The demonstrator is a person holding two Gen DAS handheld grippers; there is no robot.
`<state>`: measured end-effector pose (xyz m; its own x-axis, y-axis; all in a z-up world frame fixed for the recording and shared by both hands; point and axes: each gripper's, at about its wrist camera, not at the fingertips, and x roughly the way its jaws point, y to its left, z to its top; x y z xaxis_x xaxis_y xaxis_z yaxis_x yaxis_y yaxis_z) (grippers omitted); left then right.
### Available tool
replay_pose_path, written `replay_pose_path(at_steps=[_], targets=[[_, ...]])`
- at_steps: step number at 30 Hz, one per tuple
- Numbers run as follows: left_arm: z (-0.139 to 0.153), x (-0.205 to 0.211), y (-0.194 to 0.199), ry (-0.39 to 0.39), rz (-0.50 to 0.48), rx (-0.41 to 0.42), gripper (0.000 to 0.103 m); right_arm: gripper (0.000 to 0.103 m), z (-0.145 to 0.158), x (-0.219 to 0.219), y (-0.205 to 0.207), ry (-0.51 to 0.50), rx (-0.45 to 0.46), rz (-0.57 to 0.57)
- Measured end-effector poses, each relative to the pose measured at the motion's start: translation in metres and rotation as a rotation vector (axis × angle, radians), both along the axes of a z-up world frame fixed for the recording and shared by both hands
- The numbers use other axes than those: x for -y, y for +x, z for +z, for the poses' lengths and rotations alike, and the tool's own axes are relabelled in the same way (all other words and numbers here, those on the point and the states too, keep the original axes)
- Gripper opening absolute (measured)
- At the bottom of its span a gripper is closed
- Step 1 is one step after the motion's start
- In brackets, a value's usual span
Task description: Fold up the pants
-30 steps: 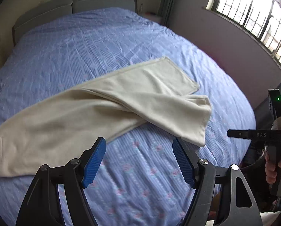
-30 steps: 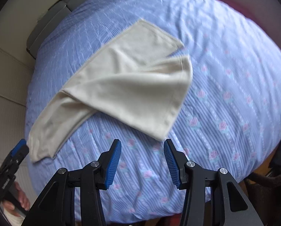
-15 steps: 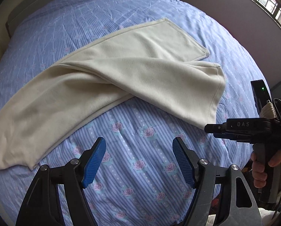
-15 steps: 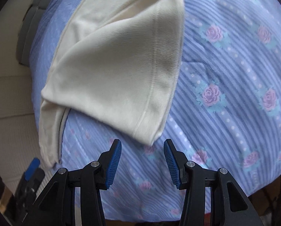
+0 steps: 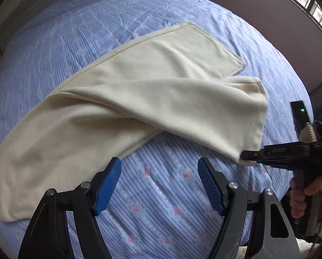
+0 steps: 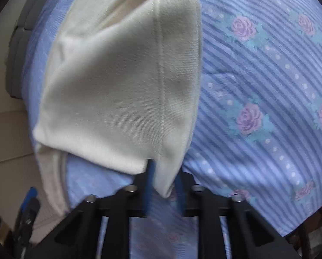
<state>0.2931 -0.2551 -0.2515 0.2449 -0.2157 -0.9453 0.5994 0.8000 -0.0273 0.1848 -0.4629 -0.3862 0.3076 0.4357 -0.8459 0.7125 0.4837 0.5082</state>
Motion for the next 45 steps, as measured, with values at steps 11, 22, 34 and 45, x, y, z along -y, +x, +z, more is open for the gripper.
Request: replay_pose_path(at_steps=[11, 22, 34, 45], targets=[[0.044, 0.01, 0.047, -0.055, -0.043, 0.143, 0.073, 0.014, 0.17, 0.077, 0.1, -0.131, 0.459, -0.168], [0.045, 0.051, 0.132, -0.045, 0.018, 0.232, 0.075, 0.004, 0.164, 0.161, 0.262, -0.31, 0.415, -0.067], [-0.014, 0.066, 0.239, 0.018, -0.27, 0.037, 0.072, 0.047, 0.133, 0.157, 0.297, -0.618, 0.243, 0.42], [-0.037, 0.038, 0.256, 0.084, -0.324, -0.062, 0.061, 0.047, 0.095, 0.121, 0.334, -0.634, 0.304, 0.663]])
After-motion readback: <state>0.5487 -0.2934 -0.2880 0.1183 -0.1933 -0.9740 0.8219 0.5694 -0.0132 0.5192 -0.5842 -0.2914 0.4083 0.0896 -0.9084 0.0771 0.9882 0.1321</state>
